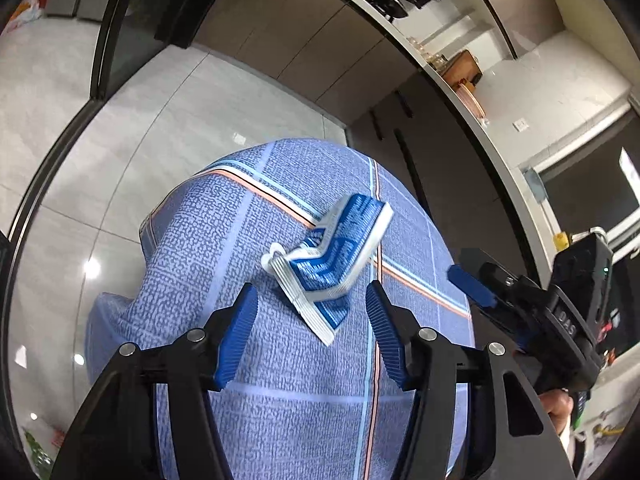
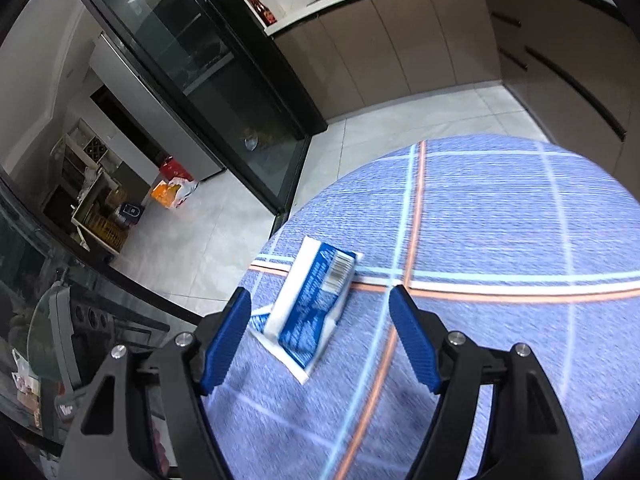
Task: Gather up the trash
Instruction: 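Close the right tool on the blue-white packet and lift it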
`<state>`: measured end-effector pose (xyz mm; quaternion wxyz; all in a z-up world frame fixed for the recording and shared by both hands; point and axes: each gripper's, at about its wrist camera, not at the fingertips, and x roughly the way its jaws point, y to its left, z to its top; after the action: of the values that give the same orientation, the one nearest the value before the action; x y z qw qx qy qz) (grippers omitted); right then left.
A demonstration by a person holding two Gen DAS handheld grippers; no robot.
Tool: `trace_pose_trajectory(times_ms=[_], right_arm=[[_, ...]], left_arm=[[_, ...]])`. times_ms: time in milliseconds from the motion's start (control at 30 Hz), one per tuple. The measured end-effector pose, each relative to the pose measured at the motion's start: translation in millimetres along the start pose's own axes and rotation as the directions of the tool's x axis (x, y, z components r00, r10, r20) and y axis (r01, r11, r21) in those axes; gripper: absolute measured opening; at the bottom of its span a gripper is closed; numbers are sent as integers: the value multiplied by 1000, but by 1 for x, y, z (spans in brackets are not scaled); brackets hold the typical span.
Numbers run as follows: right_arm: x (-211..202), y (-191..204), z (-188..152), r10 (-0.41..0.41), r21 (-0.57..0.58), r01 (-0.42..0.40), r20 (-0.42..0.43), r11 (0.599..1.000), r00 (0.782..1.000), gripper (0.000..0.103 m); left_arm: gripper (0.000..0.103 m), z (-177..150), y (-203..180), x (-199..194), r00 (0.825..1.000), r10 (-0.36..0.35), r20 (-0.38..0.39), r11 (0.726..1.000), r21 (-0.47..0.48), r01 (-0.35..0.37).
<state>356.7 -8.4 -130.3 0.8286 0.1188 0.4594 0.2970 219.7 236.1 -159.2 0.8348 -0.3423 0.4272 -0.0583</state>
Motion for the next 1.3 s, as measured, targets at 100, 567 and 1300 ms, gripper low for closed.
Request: trace_pose_trajectory(times_ms=[100, 567, 1300], right_arm=[[18, 4, 8, 17, 12, -16, -26, 1000, 1000, 76], [71, 9, 18, -20, 62, 28, -123, 998, 992, 18], [12, -28, -11, 7, 135, -1, -39, 991, 999, 10]], left_arm=[[53, 5, 4, 4, 1000, -18, -4, 1000, -22, 18], [0, 12, 14, 40, 995, -75, -71, 996, -45, 72], [53, -8, -39, 28, 988, -124, -92, 988, 78, 131]])
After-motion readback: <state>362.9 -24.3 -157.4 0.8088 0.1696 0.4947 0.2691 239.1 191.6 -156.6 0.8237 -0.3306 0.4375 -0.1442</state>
